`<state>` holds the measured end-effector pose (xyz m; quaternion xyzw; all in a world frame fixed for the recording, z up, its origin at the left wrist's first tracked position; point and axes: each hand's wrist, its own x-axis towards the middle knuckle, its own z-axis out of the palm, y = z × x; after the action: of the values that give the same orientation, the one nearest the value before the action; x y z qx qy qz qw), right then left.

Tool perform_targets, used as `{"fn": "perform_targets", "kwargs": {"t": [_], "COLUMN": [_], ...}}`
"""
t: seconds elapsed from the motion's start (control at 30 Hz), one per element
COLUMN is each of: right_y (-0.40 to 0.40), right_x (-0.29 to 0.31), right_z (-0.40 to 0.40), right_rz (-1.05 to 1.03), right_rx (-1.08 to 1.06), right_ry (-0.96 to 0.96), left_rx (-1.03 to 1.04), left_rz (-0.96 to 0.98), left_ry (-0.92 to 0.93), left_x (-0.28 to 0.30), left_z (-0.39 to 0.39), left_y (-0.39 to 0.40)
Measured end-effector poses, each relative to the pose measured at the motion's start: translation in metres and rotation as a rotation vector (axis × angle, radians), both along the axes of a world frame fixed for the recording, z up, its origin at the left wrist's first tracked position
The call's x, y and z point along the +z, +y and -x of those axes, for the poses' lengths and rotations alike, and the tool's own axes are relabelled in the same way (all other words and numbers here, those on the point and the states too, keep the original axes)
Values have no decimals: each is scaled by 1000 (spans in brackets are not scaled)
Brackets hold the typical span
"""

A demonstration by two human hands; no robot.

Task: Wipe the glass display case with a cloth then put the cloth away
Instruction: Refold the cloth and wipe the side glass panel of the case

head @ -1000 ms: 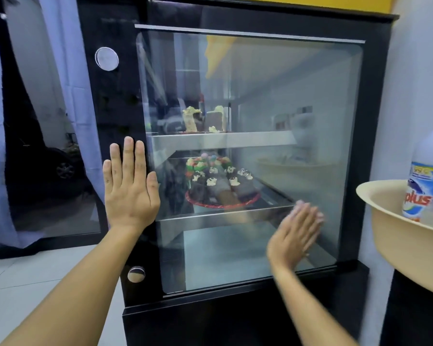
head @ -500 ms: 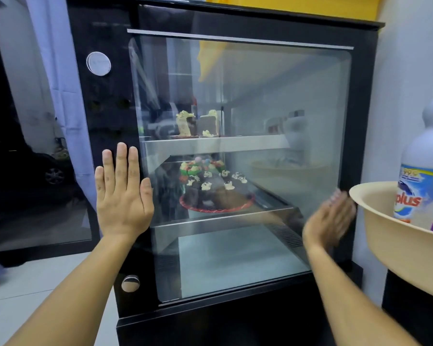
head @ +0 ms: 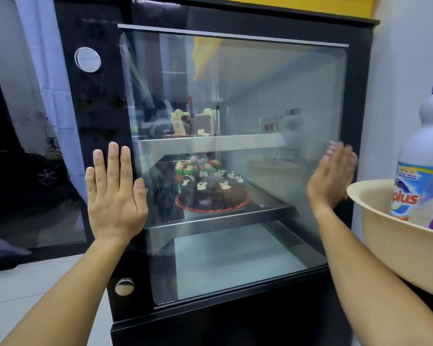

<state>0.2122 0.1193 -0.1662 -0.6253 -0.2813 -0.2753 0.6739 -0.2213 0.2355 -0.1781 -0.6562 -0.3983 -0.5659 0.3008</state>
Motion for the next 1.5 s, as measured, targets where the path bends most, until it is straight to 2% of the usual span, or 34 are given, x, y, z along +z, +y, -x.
{"fn": "perform_targets", "kwargs": {"t": [0.07,0.13,0.2,0.27,0.4,0.47,0.5,0.57,0.67,0.73,0.8,0.87,0.93,1.0,1.03,1.1,1.2,1.3,1.33,1.4,1.5], "right_y": [-13,-20,-14,-2,7,6,8,19,38,37,27,24,30,38,41,48,51,42,38,32,34], "right_x": [-40,-88,-129,-140,-91,-55,-43,-42,-104,-165,-204,-204,-171,-118,-96,-82,-125,-166,-163,-141,-79], "right_z": [-1,15,28,23,3,26,47,91,149,166,159,138,125,140,158,202,251,232,216,182,159], "right_rz": [-154,-167,-69,-13,-140,-160,-139,-46,162,274,332,309,218,125,116,162,313,396,406,431,355], "right_rx": [79,87,95,91,26,34,43,45,40,99,109,61,19,-5,-9,2,80,104,97,32,-76], "right_ry": [399,669,737,793,965,883,773,382,-364,-606,-579,-379,-176,-99,-133,-362,-830,-1143,-1170,-1103,-757], "left_rx": [0,-2,-5,3,17,22,16,12,11,5,5,17,30,38,35,29,37,22,22,26,32], "left_rz": [1,6,-4,-9,-19,-15,-12,-10,-21,-14,-12,-14,-20,-31,-28,-22,-19,-25,-23,-21,-6], "left_ry": [-4,-6,-9,-8,-14,-11,-9,-6,-3,1,5,5,1,-7,-5,6,23,29,31,26,41], "left_x": [-1,-1,-1,0,-1,0,-1,-1,0,0,-1,-1,-2,0,1,0,0,0,0,0,1], "left_z": [0,0,0,-1,-2,-1,-1,0,0,0,0,0,0,0,0,1,4,4,4,3,3], "left_y": [-1,0,-1,0,0,-1,-1,-1,0,0,-1,-1,-1,-1,-1,-1,0,0,0,-1,-2]}}
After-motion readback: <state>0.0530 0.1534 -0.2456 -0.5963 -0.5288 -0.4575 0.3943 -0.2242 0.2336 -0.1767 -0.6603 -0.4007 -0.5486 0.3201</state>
